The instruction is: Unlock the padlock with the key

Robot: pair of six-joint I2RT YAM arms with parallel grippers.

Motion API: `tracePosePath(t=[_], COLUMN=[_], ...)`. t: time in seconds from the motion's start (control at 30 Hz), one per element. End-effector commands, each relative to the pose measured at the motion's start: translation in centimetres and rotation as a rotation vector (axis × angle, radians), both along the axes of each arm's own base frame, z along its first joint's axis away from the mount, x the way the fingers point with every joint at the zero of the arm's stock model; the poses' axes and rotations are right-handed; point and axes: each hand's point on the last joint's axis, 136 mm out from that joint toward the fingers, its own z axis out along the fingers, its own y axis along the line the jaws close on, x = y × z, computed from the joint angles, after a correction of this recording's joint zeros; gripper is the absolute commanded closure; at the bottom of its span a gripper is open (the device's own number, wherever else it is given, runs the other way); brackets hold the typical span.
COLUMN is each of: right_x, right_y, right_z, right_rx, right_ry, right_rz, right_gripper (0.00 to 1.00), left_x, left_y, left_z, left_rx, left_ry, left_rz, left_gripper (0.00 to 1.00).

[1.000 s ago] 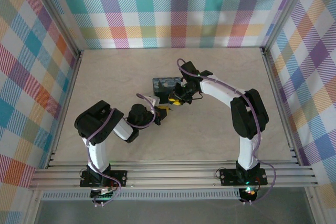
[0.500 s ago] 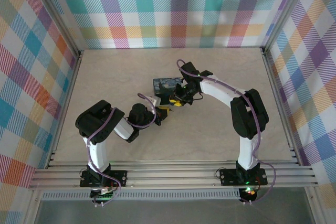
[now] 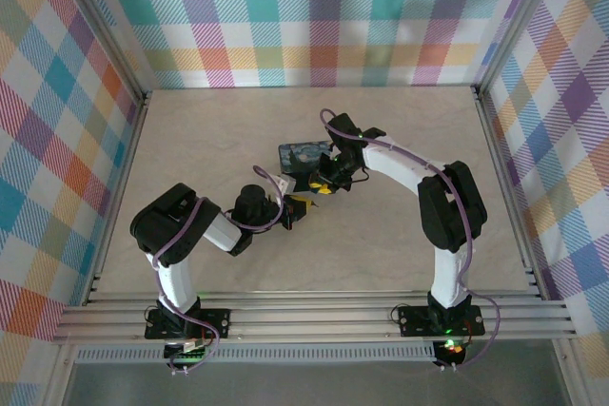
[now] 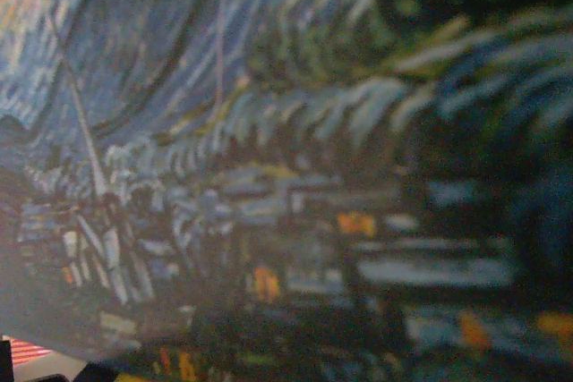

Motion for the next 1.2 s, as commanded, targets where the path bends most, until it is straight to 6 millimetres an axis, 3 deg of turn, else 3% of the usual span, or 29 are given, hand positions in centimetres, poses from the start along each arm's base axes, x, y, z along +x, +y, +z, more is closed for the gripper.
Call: tracePosePath(t=[0.0,0.5,1.17], right_x=[-1.2,-1.7,-2.1], right_y=[0.8,0.3,0.6], right_z=[0.6,1.0,1.4], right_rx=[0.047,0.041,0.099], right_ry=[0.039,0.03,-0.015], right_rz=[0.018,0.039,0.09], right_gripper=[1.0,1.0,1.0], left_x=[0.7,2.3,2.8], left_y=[-1.4,0.7,1.1], left_z=[3.5,1.3,0.9], left_rx=[-0.092,-0.049,-0.158], left_ry=[-0.084,-0.041,0.02], left_rz=[-0.044,0.034,-0.007], left_gripper=[1.0,1.0,1.0])
